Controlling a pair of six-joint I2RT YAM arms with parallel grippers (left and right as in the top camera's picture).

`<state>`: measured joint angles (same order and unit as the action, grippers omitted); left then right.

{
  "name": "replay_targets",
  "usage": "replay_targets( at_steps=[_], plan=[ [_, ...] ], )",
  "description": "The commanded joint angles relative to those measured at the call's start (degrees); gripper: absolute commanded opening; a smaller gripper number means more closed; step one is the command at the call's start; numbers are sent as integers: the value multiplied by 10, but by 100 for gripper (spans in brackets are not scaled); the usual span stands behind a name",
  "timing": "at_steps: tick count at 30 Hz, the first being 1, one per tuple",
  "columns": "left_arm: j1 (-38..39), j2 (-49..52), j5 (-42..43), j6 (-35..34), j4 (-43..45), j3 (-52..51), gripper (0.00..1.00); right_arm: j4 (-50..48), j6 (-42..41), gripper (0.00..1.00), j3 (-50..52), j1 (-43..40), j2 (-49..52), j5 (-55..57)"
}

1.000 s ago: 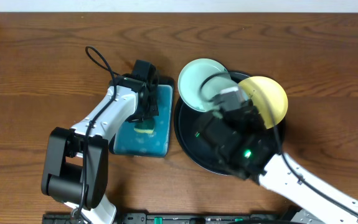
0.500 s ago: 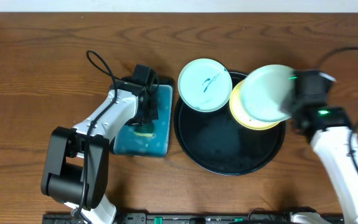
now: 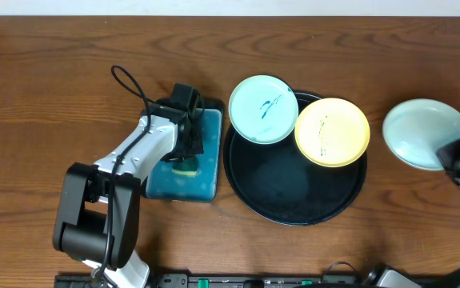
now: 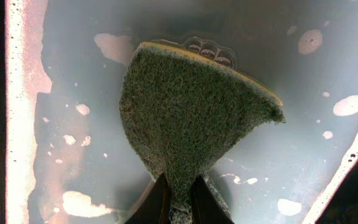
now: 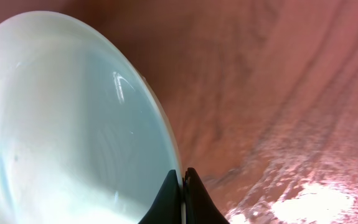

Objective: Clean dirty plates on tray and stack at the side
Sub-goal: 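Carry the pale blue plate right and set it down at the table edge, then grip the yellow plate rim with the right gripper and tilt it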

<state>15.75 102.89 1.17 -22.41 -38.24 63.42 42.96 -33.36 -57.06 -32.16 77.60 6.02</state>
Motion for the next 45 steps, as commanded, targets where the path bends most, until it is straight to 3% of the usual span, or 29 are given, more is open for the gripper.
replay_targets(
  at_steps=[1,10,18,23,25,34,40,45],
  plan=[
    [-2,3,-2,8,0,-10,7,-1,-7,1,0,-29,39,2],
    [-2,3,-2,8,-1,-10,7,-44,9,1,1,-34,144,-12],
    [-2,3,0,7,0,-10,7,-80,54,1,1,-33,169,-55],
    [-2,3,0,7,0,-10,7,-81,54,26,1,-31,169,-55],
    [-2,3,0,7,0,-10,7,-81,56,32,1,-28,169,-66],
    [-2,3,0,7,0,-10,7,-140,218,40,1,20,169,-309],
    [-2,3,0,7,0,-10,8,-141,274,41,1,94,169,-313],
    [-2,3,0,7,0,-10,7,-141,275,42,2,151,169,-244]
  ],
)
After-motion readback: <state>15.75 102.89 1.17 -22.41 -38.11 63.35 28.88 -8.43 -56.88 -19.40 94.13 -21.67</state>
